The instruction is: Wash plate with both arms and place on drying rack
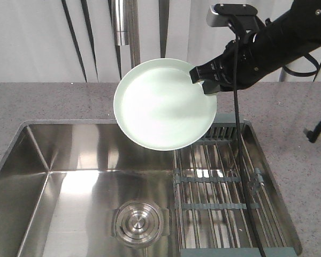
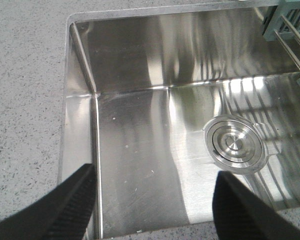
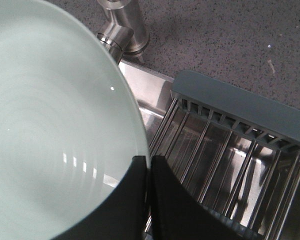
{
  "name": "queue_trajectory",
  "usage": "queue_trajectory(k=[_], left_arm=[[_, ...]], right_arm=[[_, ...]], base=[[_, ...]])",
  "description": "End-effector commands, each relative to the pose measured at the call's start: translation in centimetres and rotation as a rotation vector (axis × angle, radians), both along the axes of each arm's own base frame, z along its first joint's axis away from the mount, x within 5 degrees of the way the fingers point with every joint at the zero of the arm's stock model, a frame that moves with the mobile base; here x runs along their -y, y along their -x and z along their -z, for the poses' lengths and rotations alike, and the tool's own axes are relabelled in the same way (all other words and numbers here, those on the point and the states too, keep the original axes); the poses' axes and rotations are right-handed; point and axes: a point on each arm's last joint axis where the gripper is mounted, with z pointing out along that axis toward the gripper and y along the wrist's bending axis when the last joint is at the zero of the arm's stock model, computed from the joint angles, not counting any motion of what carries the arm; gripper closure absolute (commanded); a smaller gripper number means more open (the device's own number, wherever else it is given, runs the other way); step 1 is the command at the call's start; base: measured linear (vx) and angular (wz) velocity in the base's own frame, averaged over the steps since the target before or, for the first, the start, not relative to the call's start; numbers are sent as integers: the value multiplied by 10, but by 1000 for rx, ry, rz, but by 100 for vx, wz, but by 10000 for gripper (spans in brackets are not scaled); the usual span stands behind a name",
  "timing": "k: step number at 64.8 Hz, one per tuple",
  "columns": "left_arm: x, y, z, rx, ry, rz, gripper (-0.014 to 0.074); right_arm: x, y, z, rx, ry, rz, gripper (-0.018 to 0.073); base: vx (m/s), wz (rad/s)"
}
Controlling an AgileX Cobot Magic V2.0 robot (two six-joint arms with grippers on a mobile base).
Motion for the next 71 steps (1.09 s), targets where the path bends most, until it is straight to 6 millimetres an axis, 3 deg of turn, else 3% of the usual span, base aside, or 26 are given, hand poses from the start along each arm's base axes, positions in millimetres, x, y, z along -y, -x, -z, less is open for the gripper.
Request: queue_trajectory(k=[1, 19, 34, 53, 71], left_arm=[[0, -4, -12, 72, 25, -13, 133], [0, -4, -12, 72, 25, -13, 133], [0, -4, -12, 72, 25, -13, 133], [0, -4, -12, 72, 25, -13, 133], [0, -4, -12, 72, 25, -13, 133]], right_arm=[[6, 18, -27, 120, -71, 35, 564], [13, 45, -8, 77, -101, 66, 564], [2, 63, 8, 35, -111, 58, 564], [-33, 71, 21, 8, -152, 11, 564], [-68, 60, 45, -39, -150, -39, 564]], base=[[0, 0], [0, 0], [0, 0], [0, 0], [0, 0]])
